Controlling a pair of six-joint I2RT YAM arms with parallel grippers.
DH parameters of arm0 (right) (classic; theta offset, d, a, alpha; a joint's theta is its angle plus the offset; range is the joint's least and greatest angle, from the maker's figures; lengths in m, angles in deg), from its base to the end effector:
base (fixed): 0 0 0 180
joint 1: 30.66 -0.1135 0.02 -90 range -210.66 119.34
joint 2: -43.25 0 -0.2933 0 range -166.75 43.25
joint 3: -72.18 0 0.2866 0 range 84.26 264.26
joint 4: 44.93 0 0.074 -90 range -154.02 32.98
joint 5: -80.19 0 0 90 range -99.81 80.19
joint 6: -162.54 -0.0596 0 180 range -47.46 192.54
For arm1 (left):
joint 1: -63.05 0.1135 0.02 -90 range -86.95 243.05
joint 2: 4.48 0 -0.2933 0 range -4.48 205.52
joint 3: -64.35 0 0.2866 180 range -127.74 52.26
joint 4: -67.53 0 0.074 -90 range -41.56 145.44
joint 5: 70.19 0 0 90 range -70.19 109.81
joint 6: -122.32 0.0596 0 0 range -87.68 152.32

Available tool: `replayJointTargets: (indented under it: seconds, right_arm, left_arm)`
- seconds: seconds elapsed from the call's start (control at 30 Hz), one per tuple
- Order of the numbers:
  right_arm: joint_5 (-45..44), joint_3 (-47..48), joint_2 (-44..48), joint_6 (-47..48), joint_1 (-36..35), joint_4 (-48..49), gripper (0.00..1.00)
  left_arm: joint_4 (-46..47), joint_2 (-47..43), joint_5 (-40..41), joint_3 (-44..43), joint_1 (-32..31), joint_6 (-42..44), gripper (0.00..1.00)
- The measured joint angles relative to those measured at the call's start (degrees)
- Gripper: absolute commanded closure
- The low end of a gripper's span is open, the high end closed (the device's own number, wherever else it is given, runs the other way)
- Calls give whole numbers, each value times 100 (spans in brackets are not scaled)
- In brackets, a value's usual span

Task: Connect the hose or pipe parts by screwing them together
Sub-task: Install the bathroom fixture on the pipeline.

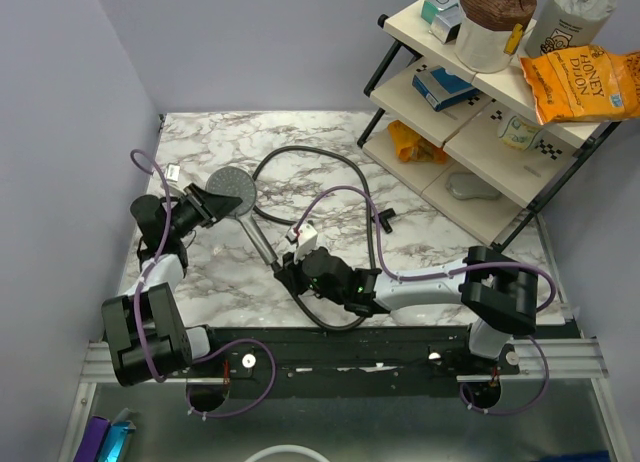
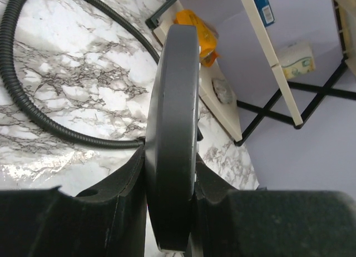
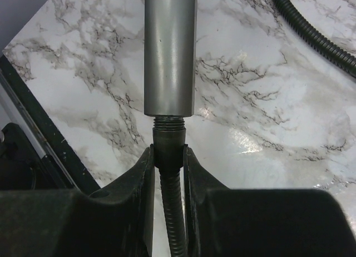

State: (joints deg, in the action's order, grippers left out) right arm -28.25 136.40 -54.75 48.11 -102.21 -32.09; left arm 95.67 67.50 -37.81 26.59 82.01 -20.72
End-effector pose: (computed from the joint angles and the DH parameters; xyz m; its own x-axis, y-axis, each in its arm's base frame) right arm 0.1511 0.3934 0.1979 -0.4365 -0.0686 -0.8971 -0.6874 0.6687 0.2833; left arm 0.2732 0.0406 0.2200 -0.5558 -0.6434 -0.5264 0.2929 0.4411 -0.8483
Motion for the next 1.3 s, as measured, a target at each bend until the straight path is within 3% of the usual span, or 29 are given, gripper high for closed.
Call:
replayJointTargets:
  seconds: [0.2,0.63,1.0,1.2,1.23,1.3]
  right_arm:
    - [105,0,9,55,4,-164,97]
    - [267,20,9,186,201,-275,96]
    - [1082,13,127,-811,535,-492,93]
    - [1412,-260,354,-1331,570,-476,83]
    - [1425,-271,376,-1368,570,-483,70]
    - [1425,-275,398,-1427,570,-487,59]
  left_arm:
    - [-603,-48,-4,-273,-372,542,100]
    - [-1062,-125,52,-433,-444,911,100]
    - [-1716,118,90,-656,-442,1237,100]
    - [-1982,385,83,-577,-439,1113,100]
    - [-1987,385,83,-568,-437,1095,100]
    - [-1971,376,74,-568,-424,1038,100]
